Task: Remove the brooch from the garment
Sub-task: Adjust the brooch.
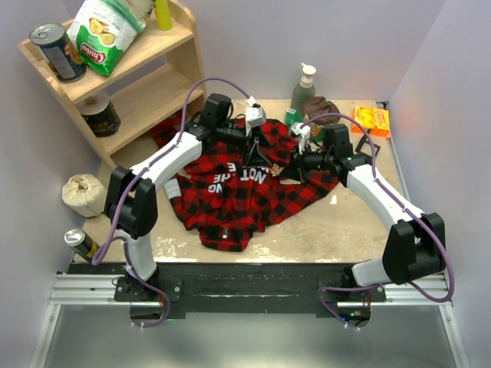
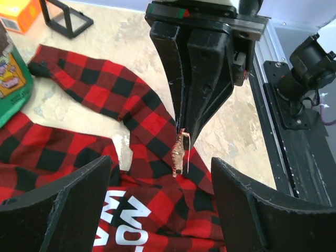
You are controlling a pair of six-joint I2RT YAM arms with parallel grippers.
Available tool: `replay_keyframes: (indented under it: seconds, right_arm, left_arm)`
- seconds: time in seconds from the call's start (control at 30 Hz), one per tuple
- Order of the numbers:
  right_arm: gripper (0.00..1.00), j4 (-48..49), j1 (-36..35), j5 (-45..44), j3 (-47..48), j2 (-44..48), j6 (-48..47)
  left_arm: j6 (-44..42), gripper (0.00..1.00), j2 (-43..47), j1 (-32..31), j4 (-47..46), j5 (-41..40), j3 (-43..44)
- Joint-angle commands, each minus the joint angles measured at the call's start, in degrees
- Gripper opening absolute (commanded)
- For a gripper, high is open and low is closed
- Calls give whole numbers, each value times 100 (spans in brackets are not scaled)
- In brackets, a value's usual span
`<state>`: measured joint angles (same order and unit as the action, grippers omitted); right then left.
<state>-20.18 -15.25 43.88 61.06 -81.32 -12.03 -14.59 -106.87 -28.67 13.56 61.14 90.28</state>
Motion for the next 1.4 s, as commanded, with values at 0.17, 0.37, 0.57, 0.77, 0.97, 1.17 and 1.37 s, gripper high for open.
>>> replay_keyframes:
  seconds: [0.17,0.37,0.57,0.77,0.97,1.17,1.37]
  right_arm:
    - [0,-275,-119,-28,363,-24,-291]
    - [0,-249,-119,-195,372,-77,-282]
    - [0,-267,-189,-265,381,-112,-291]
    - [0,-284,-198,-266,381,-112,-308]
    - [0,-284,-198,-274,389,-112,-300]
    - [0,-293,-207,-248,381,-86,-308]
    - [0,-284,-207,-248,381,-86,-317]
  left_arm:
    - [-958,78,-536,-218,1702,91,780]
    - [-993,77,-598,-315,1773,100,842]
    - [-871,76,-651,-411,1694,-68,894]
    - [-888,72,-809,-482,1852,-287,1132]
    - [-914,65,-827,-517,1931,-533,1185]
    - [-993,60,-844,-517,2010,-630,1220]
    - [-1072,59,-949,-517,2194,-613,1369]
